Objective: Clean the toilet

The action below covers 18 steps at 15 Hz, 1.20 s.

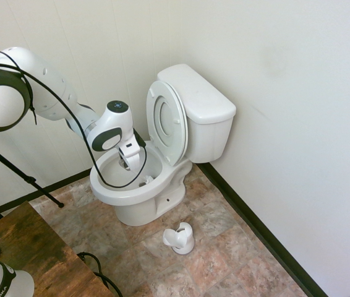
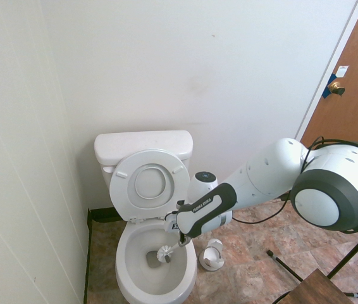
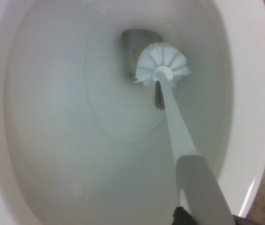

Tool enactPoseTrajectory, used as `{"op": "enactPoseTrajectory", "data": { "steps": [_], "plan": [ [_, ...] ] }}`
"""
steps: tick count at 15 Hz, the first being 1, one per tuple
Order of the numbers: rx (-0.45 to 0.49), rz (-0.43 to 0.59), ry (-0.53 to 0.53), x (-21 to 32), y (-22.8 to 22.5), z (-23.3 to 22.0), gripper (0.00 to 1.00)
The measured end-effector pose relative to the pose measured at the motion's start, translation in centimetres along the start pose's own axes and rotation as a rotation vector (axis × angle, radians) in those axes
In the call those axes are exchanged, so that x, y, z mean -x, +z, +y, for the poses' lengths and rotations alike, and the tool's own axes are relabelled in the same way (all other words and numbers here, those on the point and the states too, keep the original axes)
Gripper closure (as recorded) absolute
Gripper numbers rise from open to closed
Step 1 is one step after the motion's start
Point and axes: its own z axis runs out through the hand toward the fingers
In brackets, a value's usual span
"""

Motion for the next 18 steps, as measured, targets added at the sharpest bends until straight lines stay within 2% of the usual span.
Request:
{"op": "enactPoseTrajectory", "data": {
  "steps": [5, 11, 18],
  "plan": [
    [-0.036, 0.001, 0.028, -2.4, -0.3, -5.4, 1.00],
    [-0.070, 0.020, 0.016, 0.3, -1.0, -11.0, 1.00],
    [-0.069, 0.041, 0.024, 0.9, -2.8, -10.9, 1.00]
  ]
}}
